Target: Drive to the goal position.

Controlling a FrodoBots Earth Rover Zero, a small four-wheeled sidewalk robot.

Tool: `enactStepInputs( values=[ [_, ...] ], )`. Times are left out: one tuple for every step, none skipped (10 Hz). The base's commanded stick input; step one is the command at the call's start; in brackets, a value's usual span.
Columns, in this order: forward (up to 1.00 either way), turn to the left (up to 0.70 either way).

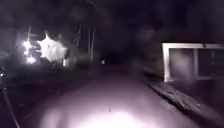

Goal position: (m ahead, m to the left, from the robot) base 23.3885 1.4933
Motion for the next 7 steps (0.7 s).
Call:
enactStepInputs(
  values=[
    [0.5, 0.0],
    [0.5, 0.0],
    [0.5, 0.21],
    [0.5, 0.17],
    [0.5, 0.12],
    [0.5, 0.09],
    [0.5, -0.16]
  ],
)
